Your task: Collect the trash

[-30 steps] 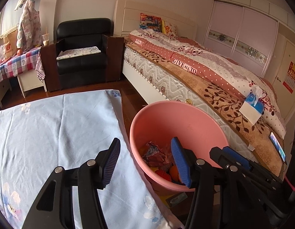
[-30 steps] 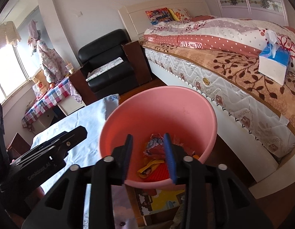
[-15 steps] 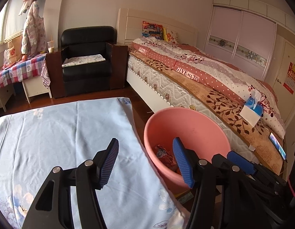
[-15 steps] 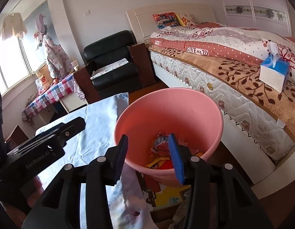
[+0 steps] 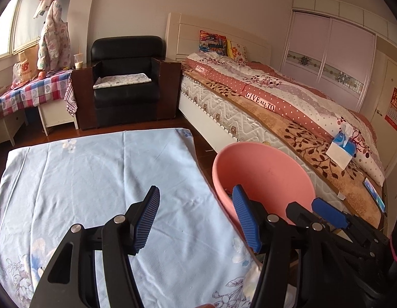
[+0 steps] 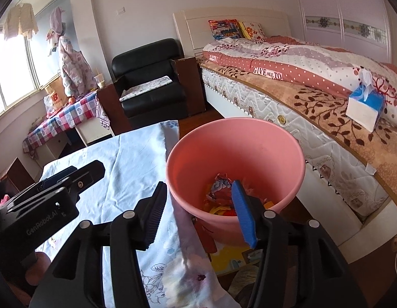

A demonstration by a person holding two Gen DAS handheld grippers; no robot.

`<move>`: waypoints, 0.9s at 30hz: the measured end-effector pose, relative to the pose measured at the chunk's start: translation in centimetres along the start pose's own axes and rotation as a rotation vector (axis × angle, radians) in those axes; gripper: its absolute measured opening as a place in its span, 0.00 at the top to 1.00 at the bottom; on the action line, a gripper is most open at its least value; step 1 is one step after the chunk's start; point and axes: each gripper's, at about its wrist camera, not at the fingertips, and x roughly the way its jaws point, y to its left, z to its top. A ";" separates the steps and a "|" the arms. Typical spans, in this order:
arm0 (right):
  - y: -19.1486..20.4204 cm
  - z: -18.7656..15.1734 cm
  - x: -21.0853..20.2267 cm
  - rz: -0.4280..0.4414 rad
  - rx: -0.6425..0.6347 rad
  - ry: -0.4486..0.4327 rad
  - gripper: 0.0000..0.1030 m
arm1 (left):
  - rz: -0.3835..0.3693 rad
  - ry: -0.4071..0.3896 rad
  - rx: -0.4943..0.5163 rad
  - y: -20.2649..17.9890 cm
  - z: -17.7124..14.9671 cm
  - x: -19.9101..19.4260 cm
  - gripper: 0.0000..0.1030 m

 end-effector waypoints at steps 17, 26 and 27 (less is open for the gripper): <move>0.0 -0.3 -0.7 -0.032 0.002 -0.015 0.46 | 0.020 0.016 -0.027 2.1 -1.0 -0.9 0.51; -0.2 -0.3 -1.2 -0.039 0.008 -0.021 0.46 | 0.012 0.020 -0.014 2.1 -1.4 -1.2 0.52; -0.2 -0.3 -1.2 -0.038 0.007 -0.020 0.46 | 0.012 0.021 -0.013 2.0 -1.4 -1.2 0.52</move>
